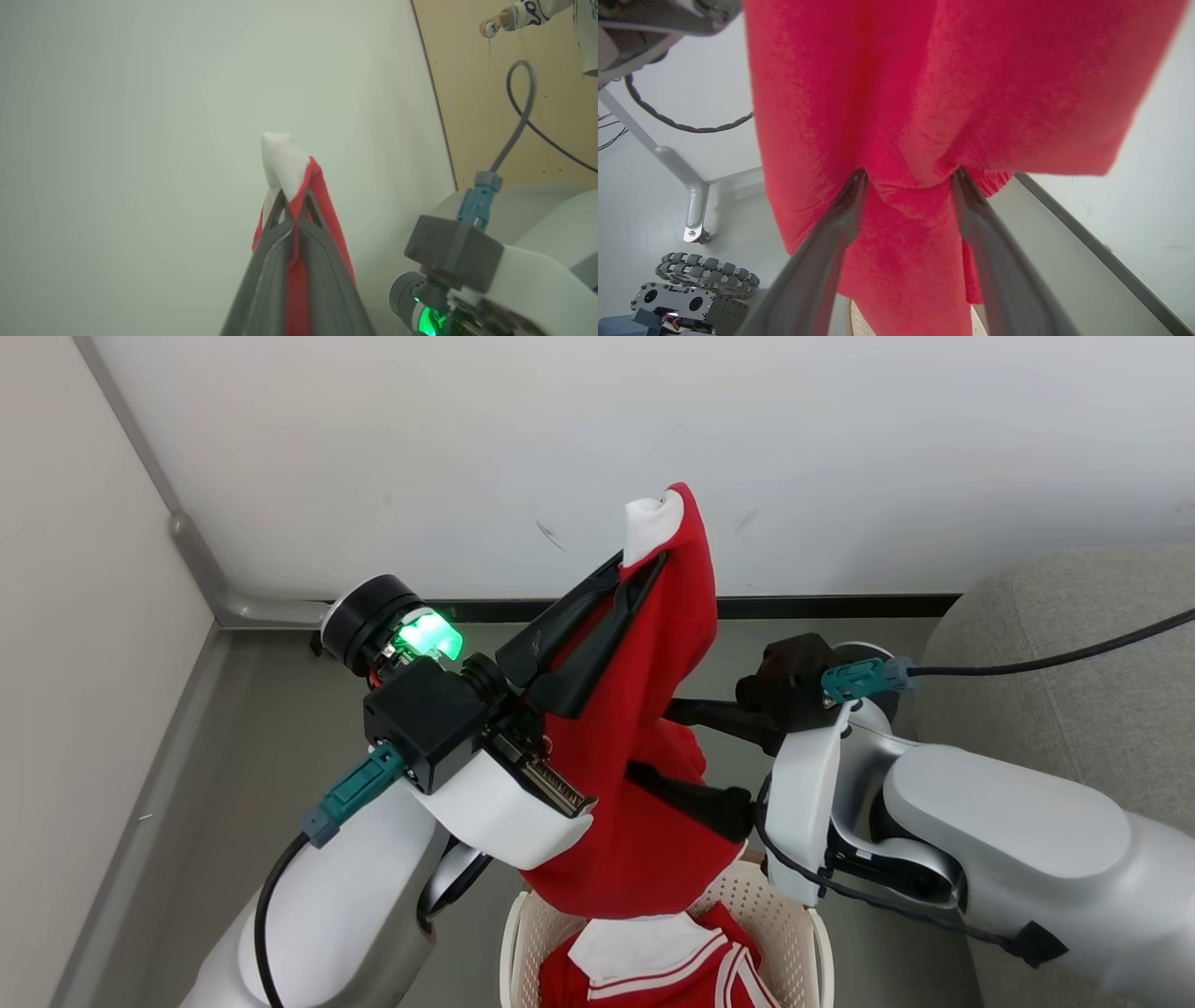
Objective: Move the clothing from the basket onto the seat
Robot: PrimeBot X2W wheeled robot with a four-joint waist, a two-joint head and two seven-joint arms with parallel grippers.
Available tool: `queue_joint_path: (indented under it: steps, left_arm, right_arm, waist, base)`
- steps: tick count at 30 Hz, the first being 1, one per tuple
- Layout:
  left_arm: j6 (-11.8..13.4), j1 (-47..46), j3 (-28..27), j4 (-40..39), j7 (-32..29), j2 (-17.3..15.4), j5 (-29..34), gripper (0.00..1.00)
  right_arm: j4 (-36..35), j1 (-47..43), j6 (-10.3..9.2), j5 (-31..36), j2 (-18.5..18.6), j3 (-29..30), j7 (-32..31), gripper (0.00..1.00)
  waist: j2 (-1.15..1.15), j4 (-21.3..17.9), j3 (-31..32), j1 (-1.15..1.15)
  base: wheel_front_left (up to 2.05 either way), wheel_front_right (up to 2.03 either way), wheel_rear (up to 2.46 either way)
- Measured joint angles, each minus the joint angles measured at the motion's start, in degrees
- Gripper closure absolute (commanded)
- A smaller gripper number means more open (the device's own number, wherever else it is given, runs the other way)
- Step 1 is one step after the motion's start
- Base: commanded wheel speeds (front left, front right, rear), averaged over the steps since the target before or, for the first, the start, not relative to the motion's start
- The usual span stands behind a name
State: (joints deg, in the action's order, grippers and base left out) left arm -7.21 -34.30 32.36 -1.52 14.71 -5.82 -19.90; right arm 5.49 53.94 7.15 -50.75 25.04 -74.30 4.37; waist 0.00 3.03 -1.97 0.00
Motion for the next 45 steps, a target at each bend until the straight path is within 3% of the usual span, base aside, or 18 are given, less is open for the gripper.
queue_joint_path:
  steps: [1,4,6,7,17,34,35,36,37,45]
  left_arm:
    - [-0.01,-0.07,-0.01,0.01,0.0,0.0,-0.23,1.0]
    - [-0.01,-0.48,-0.01,0.14,0.0,0.05,-0.84,1.0]
    - [-0.01,-0.52,-0.01,0.38,0.0,0.11,-0.87,1.0]
    - [-0.01,-0.52,-0.03,0.57,0.0,0.07,-0.87,1.0]
    - [-0.01,-0.52,-2.01,1.91,0.0,-0.92,-0.87,1.0]
    - [-0.07,1.04,-5.39,4.07,0.0,-1.92,-0.88,1.0]
    - [-0.07,1.09,-5.65,4.08,0.0,-1.92,-0.88,1.0]
    - [-0.07,1.21,-5.81,4.08,0.0,-1.92,-0.88,1.0]
    - [-0.07,1.82,-6.06,4.09,0.0,-1.91,-0.88,1.0]
    - [-0.07,2.47,-7.72,4.48,0.0,-2.35,-0.87,1.0]
  right_arm:
    - [0.03,0.52,0.0,0.47,-0.22,-0.12,0.34,0.52]
    - [0.05,1.51,0.0,1.16,-1.1,-0.16,1.52,0.66]
    - [-0.04,1.83,0.0,2.09,-1.7,-0.12,2.5,0.84]
    - [-0.21,1.83,0.0,2.44,-1.83,-0.16,2.89,1.0]
    - [-1.46,-1.23,0.0,4.56,-0.25,-0.08,2.87,1.0]
    - [-1.12,-4.0,0.0,4.02,4.89,0.75,9.81,1.0]
    - [-1.1,-4.48,0.0,3.71,4.95,1.27,9.93,0.65]
    - [-1.08,-4.68,0.01,3.58,5.11,1.47,9.93,0.51]
    - [-1.01,-5.04,0.01,3.56,5.3,2.55,9.95,0.0]
    - [-1.14,-6.38,0.0,3.42,5.93,6.87,10.0,0.0]
  waist:
    - [0.0,0.01,-0.09,0.0]
    - [0.0,0.03,-0.35,0.0]
    - [0.0,0.05,-0.52,0.0]
    - [0.0,0.04,-0.61,0.0]
    - [0.0,-0.73,-1.28,0.0]
    - [0.0,-3.34,-1.24,0.0]
    - [0.0,-3.51,-1.23,0.0]
    - [0.0,-3.68,-1.22,0.0]
    - [0.0,-3.99,-1.22,0.0]
    - [0.0,-5.04,-1.24,0.0]
  base:
    - [0.0,0.0,0.0]
    - [0.0,0.0,0.0]
    - [0.0,0.0,0.0]
    - [0.0,0.0,0.0]
    - [0.0,0.0,0.0]
    - [0.0,0.0,0.0]
    - [0.0,0.0,0.0]
    - [0.0,0.0,0.0]
    - [0.0,0.0,0.0]
    - [0.0,0.0,0.0]
